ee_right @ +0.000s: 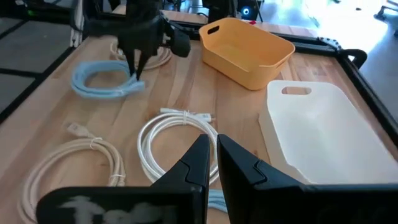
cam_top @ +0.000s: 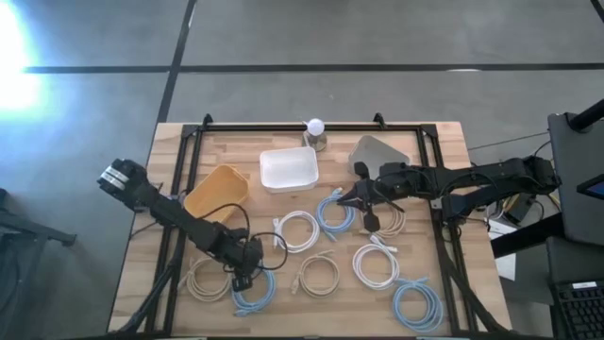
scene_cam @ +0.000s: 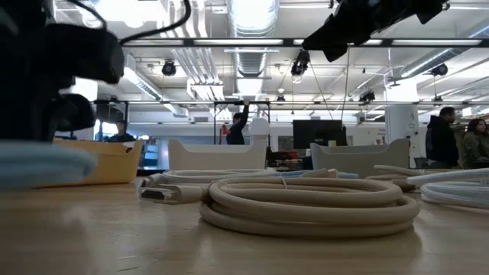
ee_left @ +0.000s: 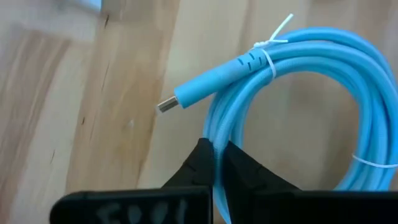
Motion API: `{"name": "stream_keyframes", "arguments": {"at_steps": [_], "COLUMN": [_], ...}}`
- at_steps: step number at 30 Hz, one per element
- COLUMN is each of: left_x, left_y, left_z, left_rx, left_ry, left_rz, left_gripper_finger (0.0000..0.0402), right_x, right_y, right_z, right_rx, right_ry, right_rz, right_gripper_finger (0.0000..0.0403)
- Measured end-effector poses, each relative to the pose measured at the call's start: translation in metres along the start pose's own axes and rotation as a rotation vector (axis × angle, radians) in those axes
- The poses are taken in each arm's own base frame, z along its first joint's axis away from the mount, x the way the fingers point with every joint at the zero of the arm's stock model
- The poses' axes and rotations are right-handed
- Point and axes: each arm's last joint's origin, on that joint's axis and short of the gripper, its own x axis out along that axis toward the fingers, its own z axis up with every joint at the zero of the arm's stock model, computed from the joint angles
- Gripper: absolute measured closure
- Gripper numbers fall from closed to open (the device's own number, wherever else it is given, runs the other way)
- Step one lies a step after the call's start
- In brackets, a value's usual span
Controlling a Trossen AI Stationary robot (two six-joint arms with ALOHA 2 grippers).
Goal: Sort HDMI cables
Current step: Put the bottom left blue hdmi cable into the yellow bin
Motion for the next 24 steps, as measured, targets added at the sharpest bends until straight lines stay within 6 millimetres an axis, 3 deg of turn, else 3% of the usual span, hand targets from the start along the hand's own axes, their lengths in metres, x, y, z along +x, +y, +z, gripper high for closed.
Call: {"name": "stream_keyframes", "arguments": {"at_steps": [5,13,19,24], "left_x": [-0.022,-0.082,-0.132,-0.159], "left_y": [-0.006,-0.006,0.001,0.012], "left_z": [0.009,0.017,0.029,0.036], "left_rx": [0.024,0.063,0.019,-0.002], "left_ry": [-0.039,0.0,-0.076,-0.051], "left_rz": [0.059,0.39,0.608,0.702], "left_gripper_finger": [0.0394,0.0392,0.0391,0.0391], "right_x": [0.0,0.0,0.0,0.0], "right_y": [0.0,0.0,0.0,0.0], "right_z": [0.002,0.004,0.004,0.004], "right_rx": [-0.105,-0.11,-0.08,-0.083], "right_ry": [-0.023,-0.04,-0.036,-0.036], "right_rz": [-0.004,-0.006,-0.005,-0.005], "right_gripper_finger": [0.0374,0.0374,0.0368,0.0344]}}
